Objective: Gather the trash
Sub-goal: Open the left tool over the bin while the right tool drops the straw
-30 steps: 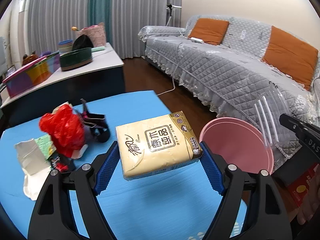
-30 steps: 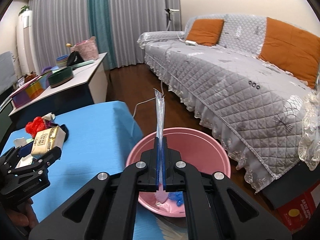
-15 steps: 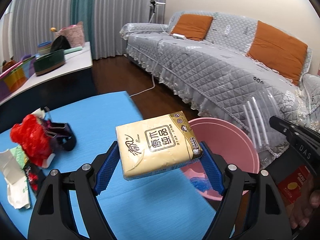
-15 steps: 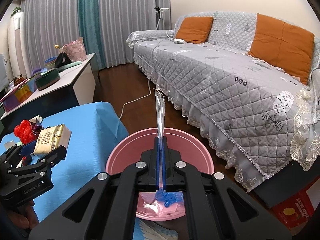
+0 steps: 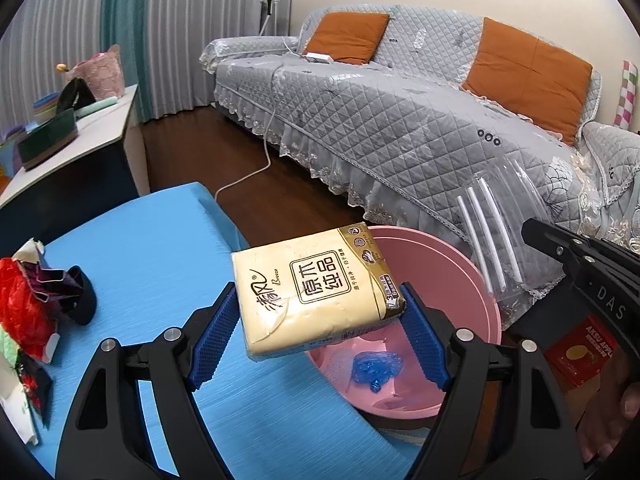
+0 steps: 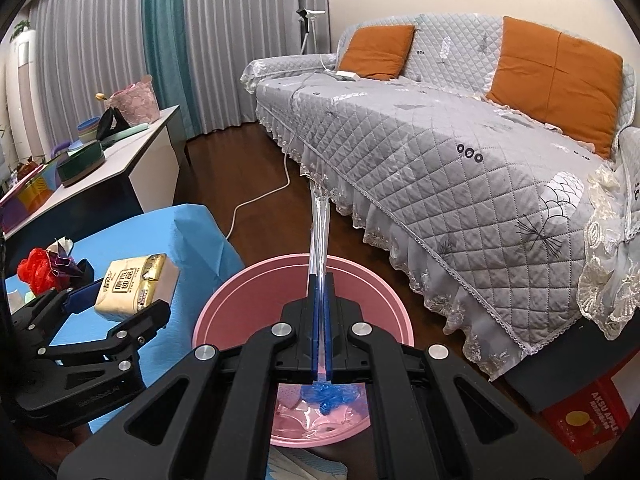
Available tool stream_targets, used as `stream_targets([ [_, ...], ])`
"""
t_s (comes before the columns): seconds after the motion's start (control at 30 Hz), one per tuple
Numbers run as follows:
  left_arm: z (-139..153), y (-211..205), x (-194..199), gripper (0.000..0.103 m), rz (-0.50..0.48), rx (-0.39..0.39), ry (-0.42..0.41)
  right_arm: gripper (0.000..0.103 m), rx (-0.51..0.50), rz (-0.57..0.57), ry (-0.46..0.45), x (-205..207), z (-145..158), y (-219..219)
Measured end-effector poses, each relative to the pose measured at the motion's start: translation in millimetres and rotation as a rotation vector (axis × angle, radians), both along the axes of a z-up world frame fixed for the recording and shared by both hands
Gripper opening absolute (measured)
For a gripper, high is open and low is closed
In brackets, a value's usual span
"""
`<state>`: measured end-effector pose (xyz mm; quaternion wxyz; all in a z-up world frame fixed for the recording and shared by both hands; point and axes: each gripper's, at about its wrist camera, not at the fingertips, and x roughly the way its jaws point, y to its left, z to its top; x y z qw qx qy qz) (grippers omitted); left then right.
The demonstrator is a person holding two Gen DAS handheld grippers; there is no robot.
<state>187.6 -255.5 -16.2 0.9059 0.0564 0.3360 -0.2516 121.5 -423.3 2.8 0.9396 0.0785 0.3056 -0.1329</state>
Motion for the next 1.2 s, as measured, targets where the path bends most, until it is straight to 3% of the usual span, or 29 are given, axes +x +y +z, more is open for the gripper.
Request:
stream_targets([
  [0.17,-2,-8,3,0.078,-0.032,-0.004,0.021,0.010,0.009,-0.003,0.016,2,-3,-8],
  [0.3,0,-7,2,0.080,-0.036,-0.008,0.027,0.032,0.018,-0.026,0.020,1,-5,-13],
  [0.33,0,-5,2,0.080,-0.033,-0.012,0.028,0.033,0.020,-0.030,0.018,0,-5,-14],
  [0.77,11,13,-6,0.079,0.015,-0.029,0.018,0.034,0.027,-0.034,0.002,-3,0,-10],
  [1.2,30,67,-16,0.079,0.111,-0.053,-0.026,0.034,0.029,0.014,-0.030,0,4,16],
])
